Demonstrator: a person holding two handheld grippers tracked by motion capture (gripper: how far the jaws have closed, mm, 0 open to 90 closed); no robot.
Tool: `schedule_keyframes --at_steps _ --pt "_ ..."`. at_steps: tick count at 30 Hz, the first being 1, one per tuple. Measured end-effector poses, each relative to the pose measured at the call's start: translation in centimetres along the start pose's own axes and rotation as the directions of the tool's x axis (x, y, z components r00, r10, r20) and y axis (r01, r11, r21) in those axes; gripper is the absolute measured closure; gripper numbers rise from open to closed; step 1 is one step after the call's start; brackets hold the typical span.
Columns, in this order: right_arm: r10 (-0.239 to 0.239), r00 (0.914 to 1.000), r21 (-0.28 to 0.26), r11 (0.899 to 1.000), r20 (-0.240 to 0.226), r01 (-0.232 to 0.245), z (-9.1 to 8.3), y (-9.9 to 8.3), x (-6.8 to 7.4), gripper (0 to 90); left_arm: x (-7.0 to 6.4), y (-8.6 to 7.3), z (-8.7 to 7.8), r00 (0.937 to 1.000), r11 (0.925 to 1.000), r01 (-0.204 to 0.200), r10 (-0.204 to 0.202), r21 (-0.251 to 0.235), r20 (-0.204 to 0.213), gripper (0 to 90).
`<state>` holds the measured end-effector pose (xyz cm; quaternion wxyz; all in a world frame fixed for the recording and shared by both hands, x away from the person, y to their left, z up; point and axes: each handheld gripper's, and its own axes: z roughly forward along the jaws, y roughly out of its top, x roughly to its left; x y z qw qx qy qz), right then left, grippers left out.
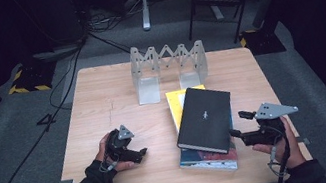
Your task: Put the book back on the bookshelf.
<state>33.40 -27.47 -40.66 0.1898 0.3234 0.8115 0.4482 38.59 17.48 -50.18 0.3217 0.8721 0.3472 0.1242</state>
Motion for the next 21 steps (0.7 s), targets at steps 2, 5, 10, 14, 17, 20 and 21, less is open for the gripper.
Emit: schedule_keyframes --at_steps 2,5,10,14,17,20,21 --pt "0.006 0.9999 -0.002 1.0 -0.008 -0.006 0.3 0.2 0.1 25.4 -0.1 0.1 0.1 0.9999 0.9999 0.011 -0.011 -0.002 0.001 7.3" --pt "0.024 0.9995 0.005 1.0 -0.022 -0.024 1.1 0.6 0.2 24.1 -0.1 0.3 0.1 0.9999 0.9998 0.01 -0.01 -0.015 0.011 12.5" --pt "0.042 0.9986 0.034 0.999 -0.032 -0.041 2.0 0.8 0.3 21.2 -0.4 0.6 0.3 0.9995 0.9995 -0.022 0.022 -0.024 0.024 20.4" --pt "0.08 0.9959 0.066 0.995 -0.041 -0.078 2.9 0.4 0.0 15.5 -1.1 1.4 -0.1 0.9975 0.9958 -0.056 0.059 -0.072 0.039 20.6" --pt "0.121 0.9901 0.075 0.99 -0.072 -0.116 3.2 0.2 -0.5 13.9 -1.8 2.5 -0.4 0.995 0.9915 -0.065 0.073 -0.113 0.068 21.8" --pt "0.14 0.9855 0.089 0.987 -0.096 -0.132 3.7 0.3 -0.9 8.8 -2.3 3.5 -0.4 0.9932 0.9873 -0.081 0.091 -0.137 0.072 22.2" --pt "0.137 0.9853 0.099 0.987 -0.101 -0.127 3.8 0.4 -1.1 7.5 -2.4 3.7 -0.4 0.9921 0.9857 -0.091 0.102 -0.142 0.072 22.5"
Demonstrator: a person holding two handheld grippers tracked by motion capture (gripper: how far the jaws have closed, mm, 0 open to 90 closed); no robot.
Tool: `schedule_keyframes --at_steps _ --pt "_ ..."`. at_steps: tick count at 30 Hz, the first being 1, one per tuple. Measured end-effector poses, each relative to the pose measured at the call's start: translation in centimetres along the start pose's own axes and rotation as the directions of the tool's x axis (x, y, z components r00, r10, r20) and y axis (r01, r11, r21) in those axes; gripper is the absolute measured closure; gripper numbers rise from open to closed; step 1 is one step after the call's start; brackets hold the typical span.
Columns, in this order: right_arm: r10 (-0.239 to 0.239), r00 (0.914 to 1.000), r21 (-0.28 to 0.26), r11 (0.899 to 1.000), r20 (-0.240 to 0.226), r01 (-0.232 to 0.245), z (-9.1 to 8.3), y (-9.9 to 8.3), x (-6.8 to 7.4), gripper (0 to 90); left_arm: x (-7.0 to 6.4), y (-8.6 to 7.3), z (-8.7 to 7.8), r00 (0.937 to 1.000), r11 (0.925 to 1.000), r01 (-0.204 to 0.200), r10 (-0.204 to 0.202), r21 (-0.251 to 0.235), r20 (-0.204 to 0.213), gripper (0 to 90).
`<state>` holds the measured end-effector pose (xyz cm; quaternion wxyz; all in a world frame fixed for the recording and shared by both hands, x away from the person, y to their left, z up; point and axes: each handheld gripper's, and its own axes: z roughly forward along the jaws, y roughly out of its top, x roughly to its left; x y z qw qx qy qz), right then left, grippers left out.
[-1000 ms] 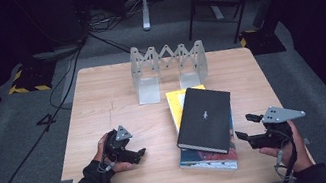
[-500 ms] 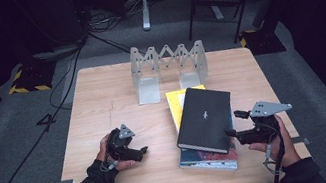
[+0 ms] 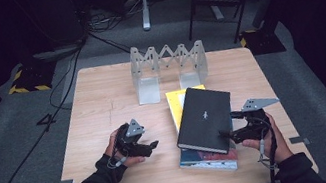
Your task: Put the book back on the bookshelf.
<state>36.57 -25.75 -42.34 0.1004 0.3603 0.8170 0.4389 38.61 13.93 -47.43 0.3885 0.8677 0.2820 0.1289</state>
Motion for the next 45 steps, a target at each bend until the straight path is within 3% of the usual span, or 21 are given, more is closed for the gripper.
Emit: schedule_keyframes --at_steps 3,7,12,14,16,20,23,27,36,40,42,45 --pt "0.002 1.0 0.013 1.0 -0.007 -0.002 0.1 0.2 -0.2 5.3 -0.2 0.4 0.2 0.9999 0.9999 -0.011 0.011 -0.003 0.001 23.6" --pt "0.046 0.9981 0.042 0.998 -0.042 -0.044 0.5 0.2 -0.8 2.7 -0.2 1.1 0.1 0.9999 0.9996 -0.014 0.015 -0.026 0.008 23.6" --pt "0.024 0.9978 0.054 0.998 -0.062 -0.02 0.9 0.6 -1.0 2.1 -0.5 1.8 0.3 0.9995 0.9989 -0.028 0.029 -0.037 0.012 24.3" --pt "0.021 0.9978 0.056 0.998 -0.063 -0.018 0.9 0.7 -1.0 2.2 -0.5 2.4 0.3 0.9986 0.9977 -0.053 0.053 -0.042 0.008 24.3" --pt "0.009 0.9986 0.054 0.999 -0.052 -0.006 0.9 0.7 -0.8 2.3 -0.5 3.2 0.2 0.9972 0.9955 -0.073 0.072 -0.059 -0.021 24.3" --pt "-0.012 0.999 0.051 0.999 -0.042 0.014 0.9 0.7 -0.6 2.4 0.0 4.6 0.4 0.998 0.994 -0.062 0.06 -0.09 -0.023 24.3" --pt "-0.045 0.9982 0.036 0.998 -0.039 0.046 0.8 0.8 -0.5 2.7 0.1 5.1 1.3 0.9984 0.9949 -0.056 0.056 -0.084 -0.009 24.5" --pt "-0.075 0.9964 0.021 0.997 -0.039 0.076 0.8 0.8 -0.3 2.9 0.1 5.3 1.8 0.9986 0.9956 -0.053 0.053 -0.077 0.001 25.0" --pt "-0.122 0.9874 0.021 0.992 -0.101 0.125 1.3 1.0 0.2 3.0 0.0 4.6 2.2 0.9982 0.9971 -0.045 0.047 -0.061 0.037 27.9" --pt "-0.131 0.9849 0.016 0.991 -0.113 0.133 1.5 1.1 0.3 3.0 -0.1 4.4 2.7 0.9951 0.9974 -0.06 0.062 -0.04 0.077 35.0" --pt "-0.135 0.9837 0.011 0.99 -0.119 0.137 1.5 1.1 0.2 3.0 -0.2 4.4 3.0 0.9957 0.9978 -0.054 0.057 -0.039 0.073 36.7" --pt "-0.138 0.9828 0.009 0.99 -0.123 0.14 1.5 1.1 0.2 3.0 -0.3 4.3 3.2 0.9914 0.9974 -0.064 0.068 -0.033 0.112 40.9"
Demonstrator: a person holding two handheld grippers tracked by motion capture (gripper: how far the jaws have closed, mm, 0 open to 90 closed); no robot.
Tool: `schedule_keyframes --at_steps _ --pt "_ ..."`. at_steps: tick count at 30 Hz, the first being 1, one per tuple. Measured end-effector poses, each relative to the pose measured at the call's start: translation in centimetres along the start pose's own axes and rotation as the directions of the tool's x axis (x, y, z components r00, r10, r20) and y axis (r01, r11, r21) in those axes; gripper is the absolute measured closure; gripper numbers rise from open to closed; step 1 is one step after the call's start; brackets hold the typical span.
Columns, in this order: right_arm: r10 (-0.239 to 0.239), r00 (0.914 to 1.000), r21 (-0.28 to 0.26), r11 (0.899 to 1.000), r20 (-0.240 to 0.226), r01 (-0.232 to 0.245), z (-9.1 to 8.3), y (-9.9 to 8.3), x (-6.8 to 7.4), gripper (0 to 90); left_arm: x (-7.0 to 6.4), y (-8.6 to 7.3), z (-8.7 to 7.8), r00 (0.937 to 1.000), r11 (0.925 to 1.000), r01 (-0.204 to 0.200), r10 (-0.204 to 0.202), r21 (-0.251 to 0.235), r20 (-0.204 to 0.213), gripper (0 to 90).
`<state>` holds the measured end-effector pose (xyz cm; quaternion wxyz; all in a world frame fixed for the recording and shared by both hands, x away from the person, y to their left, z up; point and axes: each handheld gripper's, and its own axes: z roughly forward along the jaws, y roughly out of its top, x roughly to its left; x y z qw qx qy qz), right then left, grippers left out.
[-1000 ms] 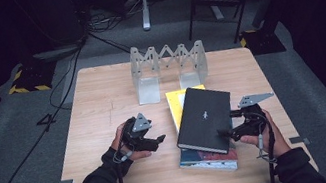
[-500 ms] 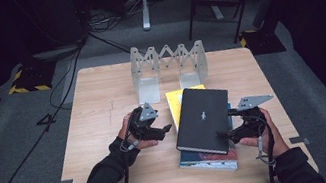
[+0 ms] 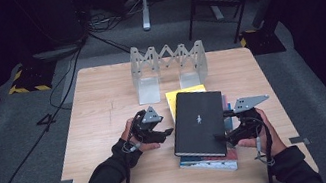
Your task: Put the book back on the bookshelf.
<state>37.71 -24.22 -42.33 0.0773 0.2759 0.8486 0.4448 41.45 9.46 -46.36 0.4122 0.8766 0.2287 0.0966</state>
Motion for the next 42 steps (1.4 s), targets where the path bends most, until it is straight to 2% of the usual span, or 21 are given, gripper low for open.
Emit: schedule_keyframes --at_steps 4,5,7,9,12,16,17,19,21,26,28,30,32,34,37,39,40,42 --pt "-0.009 1.0 -0.007 1.0 0.002 0.01 0.0 0.1 0.1 3.0 -0.2 0.1 0.1 0.9985 0.9999 0.002 -0.001 -0.015 0.054 47.1" --pt "-0.011 0.9999 -0.008 1.0 -0.001 0.011 0.0 0.1 0.0 3.0 -0.3 0.1 0.2 0.9987 0.9999 -0.005 0.005 -0.01 0.051 51.6" --pt "-0.006 1.0 -0.006 1.0 -0.001 0.006 0.1 0.2 -0.1 3.2 -0.3 0.0 0.4 0.9982 1.0 -0.003 0.003 -0.008 0.059 52.6" --pt "-0.004 1.0 -0.011 1.0 -0.001 0.004 0.3 0.3 -0.1 3.8 -0.3 0.1 0.4 0.9987 0.9999 -0.009 0.009 -0.013 0.049 54.7" --pt "-0.015 0.9999 -0.016 1.0 0.005 0.015 0.5 0.8 -0.3 4.5 -0.2 0.0 0.2 0.998 0.9997 -0.014 0.016 -0.02 0.061 62.5" --pt "-0.017 0.9998 -0.019 1.0 0.011 0.017 0.9 1.2 -0.5 5.0 -0.1 -0.1 0.1 0.9982 0.9995 -0.013 0.015 -0.027 0.059 65.2" --pt "-0.022 0.9996 -0.026 0.999 0.018 0.023 1.0 1.5 -0.5 5.3 0.0 -0.1 0.0 0.9982 0.9994 -0.005 0.007 -0.035 0.059 68.9" --pt "-0.024 0.9994 -0.041 0.999 0.024 0.024 1.2 1.7 -0.5 5.8 0.2 -0.3 0.0 0.9975 0.9989 0.017 -0.014 -0.043 0.069 70.7" --pt "-0.03 0.9991 -0.051 0.998 0.03 0.031 1.3 1.9 -0.6 7.0 0.3 -0.3 0.0 0.9979 0.9987 0.022 -0.019 -0.046 0.061 72.9" --pt "-0.043 0.9978 -0.078 0.996 0.05 0.047 1.1 2.7 -0.4 10.7 0.6 -0.3 0.0 0.9988 0.9982 0.035 -0.033 -0.049 0.036 73.0" --pt "-0.046 0.9974 -0.065 0.997 0.056 0.05 1.2 3.2 -0.4 12.3 0.8 -0.3 0.1 0.9988 0.9973 0.049 -0.048 -0.055 0.005 72.4" --pt "-0.043 0.9977 -0.054 0.998 0.052 0.045 1.3 3.4 -0.5 12.3 1.1 -0.2 0.4 0.9983 0.9969 0.058 -0.059 -0.053 0.0 71.6" --pt "-0.037 0.9982 -0.045 0.998 0.047 0.039 1.4 3.3 -0.6 12.4 1.5 -0.2 0.6 0.9976 0.9962 0.068 -0.069 -0.054 -0.007 68.1" --pt "-0.031 0.9988 -0.062 0.998 0.039 0.033 1.4 3.0 -0.8 12.4 1.8 -0.2 1.1 0.9956 0.9943 0.091 -0.092 -0.055 -0.019 62.7" --pt "-0.027 0.9991 -0.081 0.996 0.032 0.029 1.4 2.7 -0.9 12.7 2.3 -0.1 1.9 0.9917 0.9908 0.126 -0.127 -0.05 -0.021 57.7" --pt "-0.034 0.9991 -0.097 0.995 0.023 0.036 1.3 2.6 -1.0 13.6 2.4 0.0 2.1 0.9919 0.9908 0.125 -0.126 -0.052 -0.02 58.0" --pt "-0.038 0.9991 -0.111 0.993 0.02 0.04 1.1 2.6 -0.9 14.2 2.9 0.0 2.2 0.9892 0.9871 0.146 -0.146 -0.066 -0.004 57.9" --pt "-0.046 0.9987 -0.108 0.993 0.023 0.049 1.0 2.8 -0.9 14.3 3.2 0.0 2.2 0.9914 0.9883 0.131 -0.13 -0.079 0.012 59.3"
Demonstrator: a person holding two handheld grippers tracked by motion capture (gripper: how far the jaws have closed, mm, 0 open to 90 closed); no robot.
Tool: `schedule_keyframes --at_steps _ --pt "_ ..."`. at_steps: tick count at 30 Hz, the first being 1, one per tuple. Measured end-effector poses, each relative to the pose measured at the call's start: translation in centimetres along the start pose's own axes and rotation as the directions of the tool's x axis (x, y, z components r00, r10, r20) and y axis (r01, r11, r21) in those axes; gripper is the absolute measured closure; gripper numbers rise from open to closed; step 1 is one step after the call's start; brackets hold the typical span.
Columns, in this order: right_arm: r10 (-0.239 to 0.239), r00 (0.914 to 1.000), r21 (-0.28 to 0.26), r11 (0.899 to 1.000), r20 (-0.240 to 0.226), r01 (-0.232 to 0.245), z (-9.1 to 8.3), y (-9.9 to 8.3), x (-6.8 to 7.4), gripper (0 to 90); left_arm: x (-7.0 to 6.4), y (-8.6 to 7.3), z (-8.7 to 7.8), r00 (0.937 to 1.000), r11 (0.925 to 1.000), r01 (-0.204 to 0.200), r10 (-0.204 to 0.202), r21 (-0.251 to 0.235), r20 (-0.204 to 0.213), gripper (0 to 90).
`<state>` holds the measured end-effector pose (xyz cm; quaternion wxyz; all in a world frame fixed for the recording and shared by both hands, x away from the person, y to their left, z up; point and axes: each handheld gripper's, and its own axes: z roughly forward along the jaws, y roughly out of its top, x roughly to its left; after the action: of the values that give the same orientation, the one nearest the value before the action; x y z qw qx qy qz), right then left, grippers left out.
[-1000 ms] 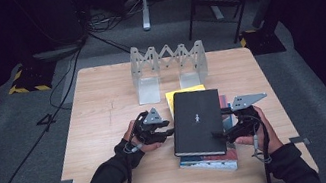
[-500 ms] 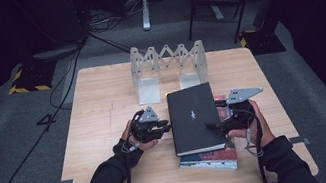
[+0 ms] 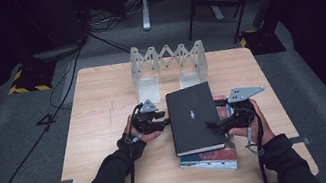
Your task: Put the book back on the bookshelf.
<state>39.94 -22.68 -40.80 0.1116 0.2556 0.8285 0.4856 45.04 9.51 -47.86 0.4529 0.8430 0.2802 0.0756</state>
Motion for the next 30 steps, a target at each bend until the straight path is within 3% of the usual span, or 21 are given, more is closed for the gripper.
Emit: schedule_keyframes --at_steps 4,9,14,15,16,17,18,19,20,22,23,24,25,27,30 --pt "-0.005 0.9995 0.0 1.0 -0.031 0.005 0.0 0.2 -0.2 18.2 -0.1 0.0 -0.2 0.9989 0.9995 -0.014 0.015 -0.027 0.043 73.8" --pt "-0.025 0.9979 -0.024 0.999 -0.059 0.024 0.0 0.7 0.1 24.9 -0.3 0.3 -0.9 0.9972 0.9967 -0.038 0.043 -0.072 0.061 80.8" --pt "-0.087 0.9883 -0.088 0.993 -0.125 0.077 -0.5 2.0 1.2 46.3 -0.8 1.3 -2.1 0.9951 0.9902 -0.044 0.055 -0.132 0.082 81.3" --pt "-0.109 0.985 -0.096 0.991 -0.134 0.097 -0.5 2.4 1.6 51.4 -0.8 1.5 -2.4 0.994 0.9865 -0.027 0.044 -0.162 0.1 82.9" --pt "-0.128 0.983 -0.1 0.988 -0.131 0.115 -0.7 2.7 2.0 51.6 -0.6 1.7 -2.9 0.9901 0.9753 0.011 0.02 -0.22 0.139 86.5" --pt "-0.139 0.9846 -0.072 0.989 -0.107 0.131 -0.7 3.0 2.4 51.4 -0.5 2.1 -3.6 0.9777 0.9569 0.055 0.007 -0.285 0.21 86.2" --pt "-0.114 0.988 -0.048 0.993 -0.105 0.109 -0.6 3.2 2.3 51.4 -1.0 3.2 -4.2 0.9701 0.9551 0.029 0.044 -0.295 0.239 84.3" --pt "-0.087 0.989 -0.037 0.996 -0.12 0.083 -0.4 3.1 1.9 51.6 -1.9 4.0 -4.2 0.9811 0.965 -0.05 0.095 -0.257 0.168 83.1" --pt "-0.082 0.9876 -0.041 0.996 -0.133 0.078 -0.3 2.9 1.7 52.0 -2.6 4.5 -4.0 0.9854 0.9705 -0.098 0.126 -0.22 0.115 81.9" --pt "-0.082 0.9881 -0.051 0.996 -0.13 0.076 -0.3 2.8 1.9 52.5 -2.5 5.0 -4.3 0.9925 0.9711 -0.096 0.11 -0.219 0.053 74.6" --pt "-0.082 0.9881 -0.051 0.996 -0.13 0.076 -0.3 2.8 1.9 52.5 -2.5 5.0 -4.3 0.9925 0.9711 -0.096 0.11 -0.219 0.053 70.7" --pt "-0.084 0.989 -0.062 0.995 -0.121 0.077 -0.5 2.6 2.1 52.7 -2.2 4.7 -4.6 0.9956 0.9743 -0.087 0.092 -0.207 0.014 70.7" --pt "-0.089 0.9896 -0.085 0.993 -0.113 0.079 -0.7 2.1 2.2 53.2 -2.1 4.5 -4.7 0.9963 0.9761 -0.083 0.086 -0.201 0.004 65.5" --pt "-0.09 0.9899 -0.101 0.992 -0.11 0.079 -0.9 1.7 2.3 53.8 -1.9 3.8 -4.7 0.9955 0.9862 -0.086 0.08 -0.141 -0.051 59.5" --pt "-0.094 0.9899 -0.132 0.988 -0.106 0.079 -1.2 1.1 2.5 54.7 -1.9 2.9 -3.8 0.997 0.9951 -0.075 0.074 -0.065 -0.022 49.2"
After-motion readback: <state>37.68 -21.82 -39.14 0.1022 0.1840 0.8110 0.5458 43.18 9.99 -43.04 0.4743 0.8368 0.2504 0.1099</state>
